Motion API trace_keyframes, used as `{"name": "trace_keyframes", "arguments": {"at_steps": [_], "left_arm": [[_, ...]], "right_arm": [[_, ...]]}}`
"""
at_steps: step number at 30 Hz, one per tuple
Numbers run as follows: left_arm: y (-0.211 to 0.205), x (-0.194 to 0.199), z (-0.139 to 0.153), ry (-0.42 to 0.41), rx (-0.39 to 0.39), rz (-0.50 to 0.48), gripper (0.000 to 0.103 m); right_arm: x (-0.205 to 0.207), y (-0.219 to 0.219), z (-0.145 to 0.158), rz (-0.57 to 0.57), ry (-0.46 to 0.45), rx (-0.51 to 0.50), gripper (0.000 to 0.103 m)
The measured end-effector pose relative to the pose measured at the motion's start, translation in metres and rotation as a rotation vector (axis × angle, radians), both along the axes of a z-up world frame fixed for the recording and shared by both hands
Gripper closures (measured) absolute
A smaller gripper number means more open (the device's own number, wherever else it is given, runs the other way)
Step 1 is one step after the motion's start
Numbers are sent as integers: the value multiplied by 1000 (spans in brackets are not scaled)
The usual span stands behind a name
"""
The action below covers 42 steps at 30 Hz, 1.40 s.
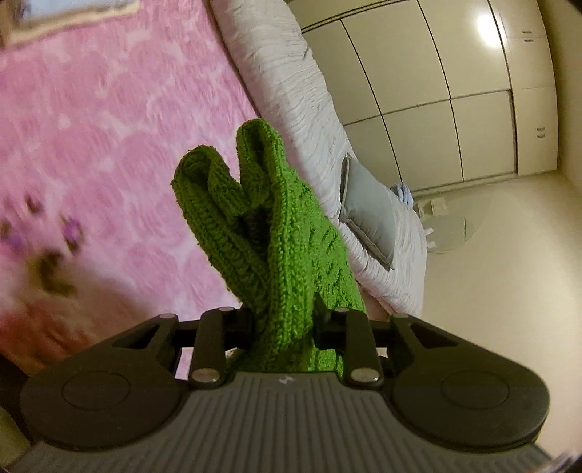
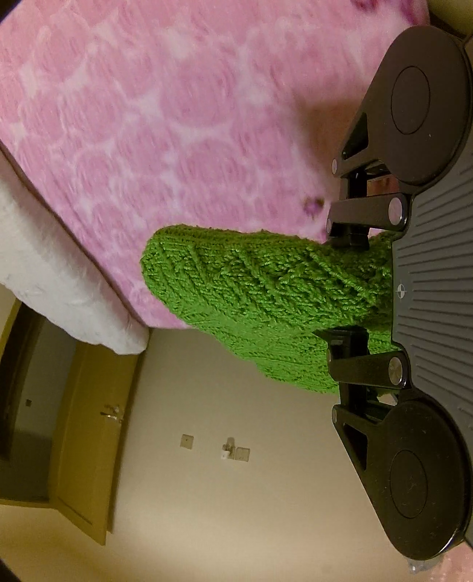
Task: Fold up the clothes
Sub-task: 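Lift the folded vest with both grippers and carry it toward the clothes stack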
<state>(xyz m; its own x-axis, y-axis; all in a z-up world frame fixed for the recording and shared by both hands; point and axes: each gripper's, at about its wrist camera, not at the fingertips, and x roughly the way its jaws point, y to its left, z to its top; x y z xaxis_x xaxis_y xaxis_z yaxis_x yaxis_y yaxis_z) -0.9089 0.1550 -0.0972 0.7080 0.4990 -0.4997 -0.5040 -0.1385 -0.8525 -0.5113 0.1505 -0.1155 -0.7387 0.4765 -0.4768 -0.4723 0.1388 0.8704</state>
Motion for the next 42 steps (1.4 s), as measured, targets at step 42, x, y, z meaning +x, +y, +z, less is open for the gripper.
{"name": "trace_keyframes", "arguments": {"at_steps": [42], "left_arm": [[250,-420,-33,114,19,-154,80]], "right_arm": [[-432,191,-45,-123,-4,-57,69]]}}
